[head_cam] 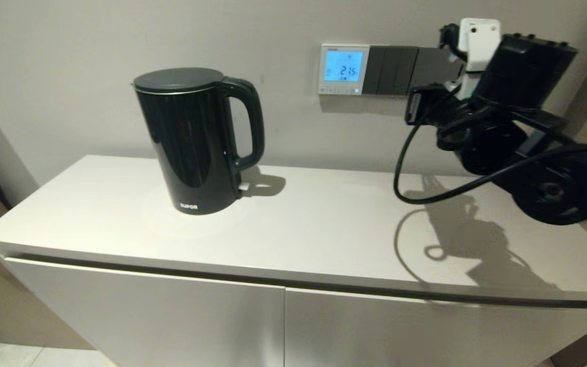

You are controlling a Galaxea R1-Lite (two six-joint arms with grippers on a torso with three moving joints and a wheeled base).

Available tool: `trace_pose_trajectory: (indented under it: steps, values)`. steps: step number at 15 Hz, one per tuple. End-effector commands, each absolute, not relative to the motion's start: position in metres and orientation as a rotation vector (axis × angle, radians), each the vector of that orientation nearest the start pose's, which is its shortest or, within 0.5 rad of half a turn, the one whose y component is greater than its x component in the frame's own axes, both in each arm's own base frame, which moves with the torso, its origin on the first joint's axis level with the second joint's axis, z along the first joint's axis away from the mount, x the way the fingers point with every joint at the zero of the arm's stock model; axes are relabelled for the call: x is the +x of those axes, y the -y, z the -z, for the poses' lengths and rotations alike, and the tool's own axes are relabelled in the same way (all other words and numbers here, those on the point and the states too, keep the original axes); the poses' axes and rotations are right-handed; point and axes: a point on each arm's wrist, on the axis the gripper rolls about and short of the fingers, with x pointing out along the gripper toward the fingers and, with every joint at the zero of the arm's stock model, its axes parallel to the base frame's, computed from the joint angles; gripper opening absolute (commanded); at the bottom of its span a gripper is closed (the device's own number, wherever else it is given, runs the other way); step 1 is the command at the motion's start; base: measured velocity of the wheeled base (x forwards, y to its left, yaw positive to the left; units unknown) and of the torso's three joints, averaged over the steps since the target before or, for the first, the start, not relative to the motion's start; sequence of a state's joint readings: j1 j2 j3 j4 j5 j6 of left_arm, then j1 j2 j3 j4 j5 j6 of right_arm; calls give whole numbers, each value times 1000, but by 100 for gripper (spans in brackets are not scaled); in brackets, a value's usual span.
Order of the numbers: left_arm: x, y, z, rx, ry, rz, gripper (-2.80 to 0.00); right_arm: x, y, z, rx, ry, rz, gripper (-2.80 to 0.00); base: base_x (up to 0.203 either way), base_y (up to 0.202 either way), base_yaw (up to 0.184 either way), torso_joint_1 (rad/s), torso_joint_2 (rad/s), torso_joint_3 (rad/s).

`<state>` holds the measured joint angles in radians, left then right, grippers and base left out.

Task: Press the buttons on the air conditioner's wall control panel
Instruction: Turn off the central air conditioner

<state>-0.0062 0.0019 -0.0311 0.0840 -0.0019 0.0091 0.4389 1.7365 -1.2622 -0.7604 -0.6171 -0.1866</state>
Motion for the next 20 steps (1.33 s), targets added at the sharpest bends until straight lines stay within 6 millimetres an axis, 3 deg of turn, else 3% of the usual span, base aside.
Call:
trace_pose_trajectory:
  steps: [1, 7, 13, 16, 20]
  values:
    - [-25, 0, -75, 9, -55, 8, -280, 251, -86, -335, -13, 291, 265, -280, 0, 0, 0, 0, 0, 0]
    - [-25, 0, -75, 9, -55, 8, -280, 130, -36, -321, 8, 300, 269, -280, 0, 0, 0, 0, 0, 0]
    - [-25, 0, -75, 9, -55, 8, -280, 31, 3, -264, 60, 128, 286, -280, 0, 0, 0, 0, 0, 0]
    - [-25, 0, -75, 9, -55, 8, -280, 8, 12, -227, 50, 51, 394, -280, 0, 0, 0, 0, 0, 0]
    - [-25, 0, -75, 9, -55, 8, -280, -8, 15, -193, 34, 19, 455, -280, 0, 0, 0, 0, 0, 0]
